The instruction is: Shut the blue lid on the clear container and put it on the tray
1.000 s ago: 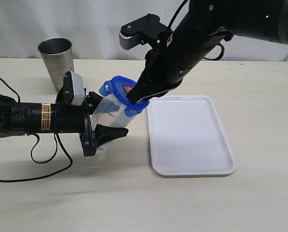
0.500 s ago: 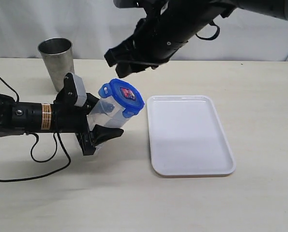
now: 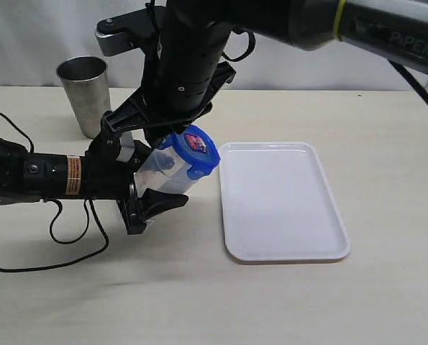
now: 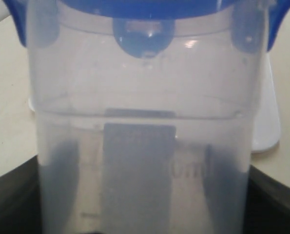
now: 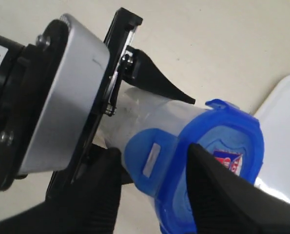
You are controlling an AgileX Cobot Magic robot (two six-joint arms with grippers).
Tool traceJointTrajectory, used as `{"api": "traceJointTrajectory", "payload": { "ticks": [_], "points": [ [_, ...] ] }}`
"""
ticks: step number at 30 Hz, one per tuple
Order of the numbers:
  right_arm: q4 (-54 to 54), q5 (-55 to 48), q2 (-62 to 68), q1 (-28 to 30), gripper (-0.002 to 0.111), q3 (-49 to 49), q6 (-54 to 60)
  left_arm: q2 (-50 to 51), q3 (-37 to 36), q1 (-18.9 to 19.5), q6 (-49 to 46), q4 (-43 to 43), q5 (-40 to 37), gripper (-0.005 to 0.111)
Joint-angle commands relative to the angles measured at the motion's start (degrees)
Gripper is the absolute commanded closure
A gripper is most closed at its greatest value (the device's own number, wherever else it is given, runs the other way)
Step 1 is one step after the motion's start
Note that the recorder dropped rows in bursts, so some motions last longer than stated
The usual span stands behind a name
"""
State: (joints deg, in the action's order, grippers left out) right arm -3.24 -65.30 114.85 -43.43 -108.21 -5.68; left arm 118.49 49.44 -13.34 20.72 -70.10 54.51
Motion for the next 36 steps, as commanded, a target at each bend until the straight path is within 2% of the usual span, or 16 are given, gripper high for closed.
{"api": "traceJointTrajectory", "payload": {
  "ticks": [1,3,9,13,20,22,23,25,32,35,36],
  "points": [
    [-1.0,0.1,1.4,0.0,0.077,-1.0,-1.2,-0.5,0.1,-0.3,-0.1,1.4,1.1,0.107],
    [-0.7,-0.8,2.0,0.0,0.081,-1.0,-1.1,-0.5,0.1,-0.3,-0.1,1.8,1.1,0.107],
    [-0.9,-1.9,3.2,0.0,0.081,-1.0,-0.8,-0.5,0.1,-0.3,-0.1,1.7,2.1,0.107],
    [-1.8,-2.7,4.6,0.0,0.074,-1.0,-0.9,-0.5,0.1,-0.3,-0.1,1.7,2.1,0.107],
    [-6.4,-2.8,6.2,-2.8,0.074,-1.0,0.2,-0.5,0.1,-0.3,-1.2,1.8,4.4,0.107],
    [-6.7,-1.7,6.2,-4.0,0.076,-1.0,1.2,-0.5,0.1,-0.3,-1.1,1.8,4.8,0.107],
    [-7.8,-1.3,6.3,-4.8,0.083,-1.0,2.2,-0.5,0.1,-0.3,-1.1,2.0,4.5,0.107],
    [-9.8,-2.3,6.9,-5.4,0.088,-1.0,2.6,-0.5,0.1,-0.3,-1.1,2.0,4.5,0.107],
    [-10.5,-4.7,9.4,-5.5,0.087,-1.0,2.6,-0.5,0.1,-0.3,-1.1,2.0,4.5,0.107],
    [-14.0,-4.7,9.5,-6.7,0.077,-1.0,2.0,-0.5,0.1,-0.3,-1.1,2.2,4.5,0.107],
    [-14.9,-4.7,9.6,-6.7,0.077,-1.0,1.6,-0.5,0.1,-0.3,-1.1,2.2,4.5,0.107]
  ]
}}
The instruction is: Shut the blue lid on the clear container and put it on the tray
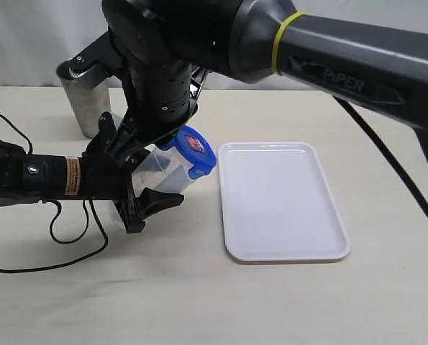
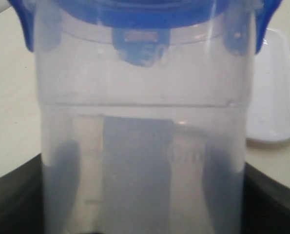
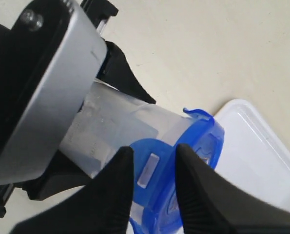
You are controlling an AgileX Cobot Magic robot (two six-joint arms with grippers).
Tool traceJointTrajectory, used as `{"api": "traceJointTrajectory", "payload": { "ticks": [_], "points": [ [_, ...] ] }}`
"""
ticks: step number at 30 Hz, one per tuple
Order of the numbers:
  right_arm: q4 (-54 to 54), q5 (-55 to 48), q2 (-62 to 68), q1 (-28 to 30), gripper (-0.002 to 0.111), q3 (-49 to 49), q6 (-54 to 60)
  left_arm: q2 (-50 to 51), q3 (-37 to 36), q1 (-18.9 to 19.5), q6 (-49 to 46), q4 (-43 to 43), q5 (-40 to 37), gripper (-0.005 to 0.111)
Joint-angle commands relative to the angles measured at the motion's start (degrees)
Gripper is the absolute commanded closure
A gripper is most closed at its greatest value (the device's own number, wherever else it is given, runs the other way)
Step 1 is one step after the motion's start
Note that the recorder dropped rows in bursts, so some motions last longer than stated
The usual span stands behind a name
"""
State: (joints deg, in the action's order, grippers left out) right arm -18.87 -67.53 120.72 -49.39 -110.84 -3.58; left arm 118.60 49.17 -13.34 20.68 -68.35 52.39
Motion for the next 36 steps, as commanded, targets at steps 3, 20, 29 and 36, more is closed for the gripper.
{"api": "traceJointTrajectory", "payload": {
  "ticks": [3,20,29,36],
  "points": [
    [-0.1,-2.4,4.8,-1.2,0.077,1.6,-0.7,-0.6,0.3,-0.3,-1.1,0.4,6.6,0.107],
    [-1.8,-2.4,3.3,-2.7,0.077,1.6,1.1,-0.6,0.3,-0.1,-1.1,1.4,6.7,0.107],
    [0.8,0.9,-6.3,-2.6,0.077,1.6,2.9,-0.6,0.3,-0.1,-1.1,1.6,6.7,0.107],
    [0.8,0.3,-14.4,-2.6,0.08,1.6,2.9,-0.6,0.3,-0.1,-1.1,1.6,6.7,0.107]
  ]
}}
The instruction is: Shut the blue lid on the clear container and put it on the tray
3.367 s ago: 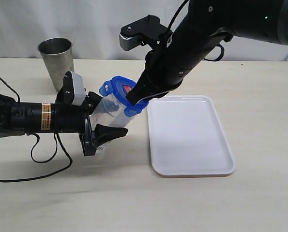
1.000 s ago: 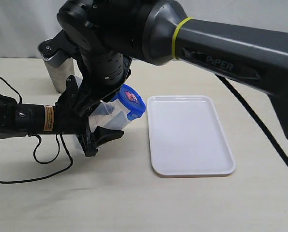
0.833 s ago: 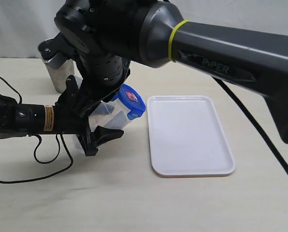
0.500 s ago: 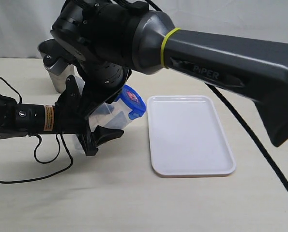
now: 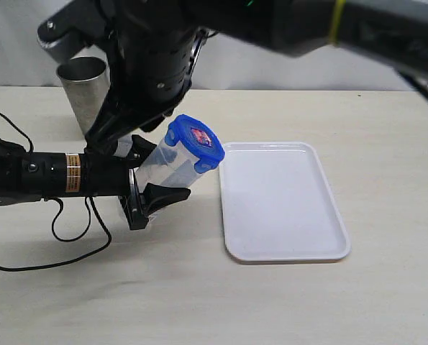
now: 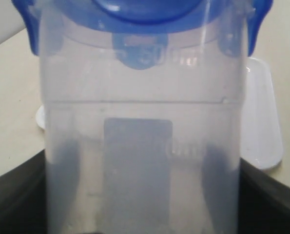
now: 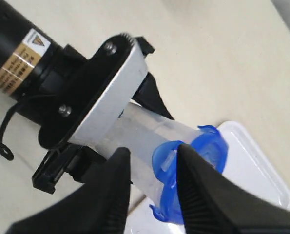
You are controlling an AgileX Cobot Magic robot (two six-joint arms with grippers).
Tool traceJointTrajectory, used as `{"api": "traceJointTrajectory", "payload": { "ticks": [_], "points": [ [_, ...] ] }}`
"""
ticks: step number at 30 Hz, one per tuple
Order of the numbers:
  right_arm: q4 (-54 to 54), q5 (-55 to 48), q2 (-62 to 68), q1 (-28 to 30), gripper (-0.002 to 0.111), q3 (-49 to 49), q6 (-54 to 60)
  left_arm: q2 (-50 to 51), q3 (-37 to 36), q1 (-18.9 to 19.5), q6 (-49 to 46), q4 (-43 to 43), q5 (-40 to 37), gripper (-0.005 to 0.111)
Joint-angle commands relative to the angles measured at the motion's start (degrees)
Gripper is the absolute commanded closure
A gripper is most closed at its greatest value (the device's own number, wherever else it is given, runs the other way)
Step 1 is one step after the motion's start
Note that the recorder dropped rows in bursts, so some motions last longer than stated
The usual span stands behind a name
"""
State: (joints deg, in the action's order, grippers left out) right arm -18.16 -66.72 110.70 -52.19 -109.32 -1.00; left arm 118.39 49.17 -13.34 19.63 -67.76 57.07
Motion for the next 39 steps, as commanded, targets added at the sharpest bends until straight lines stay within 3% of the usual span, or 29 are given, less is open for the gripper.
{"api": "traceJointTrajectory", "payload": {
  "ticks": [1,6,15,19,31,39],
  "points": [
    [0.1,-0.8,-5.6,0.2,0.082,0.1,0.3,-0.4,0.3,-0.1,-0.1,1.0,2.0,0.107],
    [1.2,3.1,-12.4,0.2,0.104,3.7,0.2,-0.4,0.3,-0.1,-0.1,1.0,2.3,0.107],
    [-3.0,23.3,-32.8,0.2,0.104,27.4,-4.8,-0.4,0.3,-0.1,-0.1,0.8,4.1,0.107],
    [-8.2,27.8,-44.3,0.2,0.104,38.5,-9.6,-0.4,0.3,-0.1,-0.1,1.0,6.1,0.107],
    [-8.5,45.8,-77.3,0.2,0.104,68.3,-11.9,-0.4,0.3,-0.1,-0.2,2.5,11.4,0.107],
    [-5.1,46.9,-96.1,0.2,0.104,78.7,-11.9,-0.4,0.3,-0.1,-0.1,2.4,12.9,0.107]
  ]
}}
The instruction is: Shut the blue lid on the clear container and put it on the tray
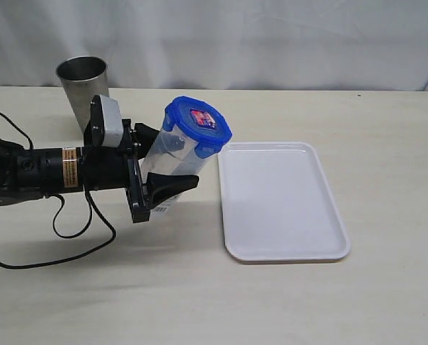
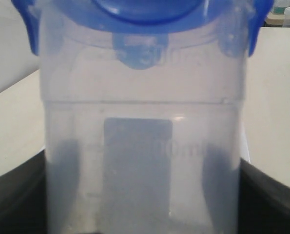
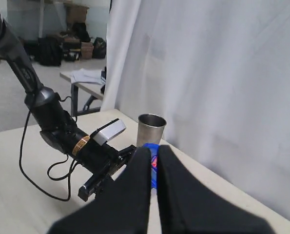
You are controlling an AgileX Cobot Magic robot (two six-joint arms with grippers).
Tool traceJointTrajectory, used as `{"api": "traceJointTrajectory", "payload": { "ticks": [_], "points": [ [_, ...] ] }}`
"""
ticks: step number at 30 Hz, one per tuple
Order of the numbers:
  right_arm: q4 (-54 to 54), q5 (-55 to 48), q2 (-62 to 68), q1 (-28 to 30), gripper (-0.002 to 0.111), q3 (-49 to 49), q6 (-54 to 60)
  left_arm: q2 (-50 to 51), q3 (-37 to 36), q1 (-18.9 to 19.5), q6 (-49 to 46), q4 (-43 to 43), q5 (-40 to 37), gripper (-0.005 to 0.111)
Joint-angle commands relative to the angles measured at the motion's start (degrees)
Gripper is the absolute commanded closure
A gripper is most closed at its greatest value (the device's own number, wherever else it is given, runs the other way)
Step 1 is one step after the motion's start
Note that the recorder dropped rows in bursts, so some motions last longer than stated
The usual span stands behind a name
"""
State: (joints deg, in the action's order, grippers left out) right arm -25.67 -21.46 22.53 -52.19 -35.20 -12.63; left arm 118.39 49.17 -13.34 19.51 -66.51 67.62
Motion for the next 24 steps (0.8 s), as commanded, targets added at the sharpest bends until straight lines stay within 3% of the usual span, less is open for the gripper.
{"api": "traceJointTrajectory", "payload": {
  "ticks": [1,7,24],
  "points": [
    [2.5,2.7,-9.9,0.2,0.104,5.7,-0.2,-0.4,0.3,-0.1,0.0,1.2,2.3,0.107],
    [2.5,10.7,-22.5,0.2,0.104,12.1,-1.6,-0.4,0.3,-0.1,0.0,1.2,2.3,0.107],
    [2.5,12.3,-22.5,0.3,0.104,13.2,-1.6,-0.4,0.3,-0.4,0.0,2.1,2.3,0.107]
  ]
}}
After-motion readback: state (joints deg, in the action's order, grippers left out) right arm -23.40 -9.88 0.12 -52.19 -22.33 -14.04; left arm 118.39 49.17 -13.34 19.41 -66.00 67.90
